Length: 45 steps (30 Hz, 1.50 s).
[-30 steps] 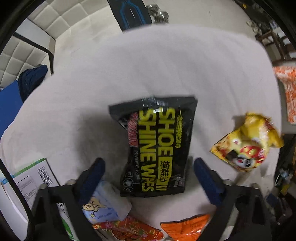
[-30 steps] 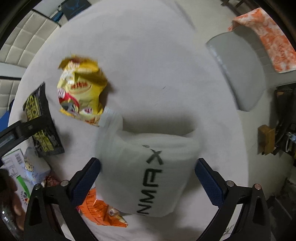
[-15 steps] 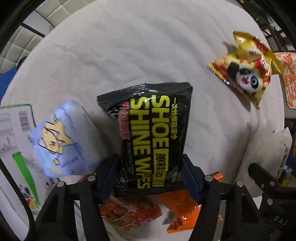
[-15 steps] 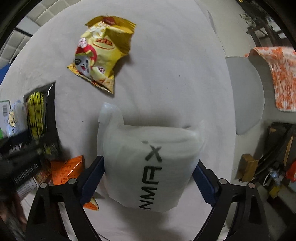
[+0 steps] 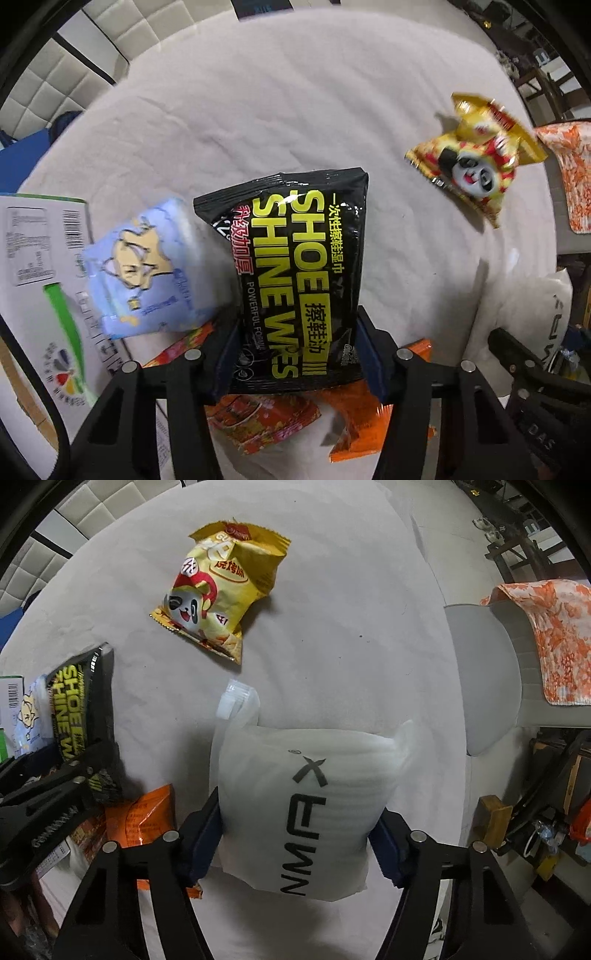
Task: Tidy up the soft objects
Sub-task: 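Carry black pack with left tool while right tool carries white pouch into box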
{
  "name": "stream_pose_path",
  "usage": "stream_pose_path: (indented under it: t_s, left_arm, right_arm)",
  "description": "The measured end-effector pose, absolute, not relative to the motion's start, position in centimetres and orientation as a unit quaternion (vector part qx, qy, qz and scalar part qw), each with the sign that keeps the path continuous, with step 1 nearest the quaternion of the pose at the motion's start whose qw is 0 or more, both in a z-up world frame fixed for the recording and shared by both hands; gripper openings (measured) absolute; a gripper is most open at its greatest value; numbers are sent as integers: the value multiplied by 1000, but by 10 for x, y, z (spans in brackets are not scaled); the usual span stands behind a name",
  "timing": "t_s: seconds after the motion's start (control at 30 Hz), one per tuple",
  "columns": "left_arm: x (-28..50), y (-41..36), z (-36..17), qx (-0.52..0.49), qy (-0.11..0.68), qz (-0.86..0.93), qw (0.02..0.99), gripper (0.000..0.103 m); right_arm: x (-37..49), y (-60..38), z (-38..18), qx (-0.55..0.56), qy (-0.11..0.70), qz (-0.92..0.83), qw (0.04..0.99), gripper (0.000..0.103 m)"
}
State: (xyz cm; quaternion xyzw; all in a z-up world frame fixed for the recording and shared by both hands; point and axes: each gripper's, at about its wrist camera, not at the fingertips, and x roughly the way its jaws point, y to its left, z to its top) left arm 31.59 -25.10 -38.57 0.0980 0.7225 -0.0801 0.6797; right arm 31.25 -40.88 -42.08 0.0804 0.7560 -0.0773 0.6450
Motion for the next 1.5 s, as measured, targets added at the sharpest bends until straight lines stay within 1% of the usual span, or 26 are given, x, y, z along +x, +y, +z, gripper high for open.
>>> stream_pose_path:
  t_s: [0.23, 0.37, 0.53, 0.7, 0.73, 0.87, 0.93, 1.1, 1.2, 1.33, 1.5]
  left_arm:
    - [265, -240, -307, 93, 665, -81, 737, 54]
    - [231, -223, -250, 81, 631, -85, 767, 54]
    - [188, -194, -197, 56, 602, -88, 791, 54]
    - [169, -157, -150, 37, 578, -88, 811, 54]
    - [184, -151, -146, 34, 575, -88, 812, 54]
    - [183, -111, -127, 16, 567, -86, 819, 54]
    - [198, -86, -135, 9, 566, -85, 820, 54]
    - [215, -14, -131, 1, 568, -73, 820, 54]
    - [230, 32, -133, -4, 573, -58, 818, 54]
    - [250, 85, -152, -11, 594, -46, 803, 54]
    - [281, 113, -189, -18, 618, -45, 784, 54]
  right_arm:
    - [301, -420, -387, 90, 735, -72, 669, 72]
    - [291, -413, -352, 89, 715, -61, 691, 72]
    - [278, -406, -308, 79, 690, -38, 719, 72]
    - [266, -378, -262, 69, 665, -9, 744, 72]
    - [263, -371, -254, 68, 660, -3, 748, 72]
    - [255, -325, -220, 61, 643, 27, 763, 72]
    - [256, -301, -209, 59, 636, 40, 768, 72]
    - [259, -228, -186, 62, 627, 73, 773, 72]
    - [269, -178, -184, 61, 627, 88, 771, 72]
    - [285, -121, -195, 60, 636, 104, 763, 72]
    - [311, -55, -229, 48, 654, 115, 746, 72]
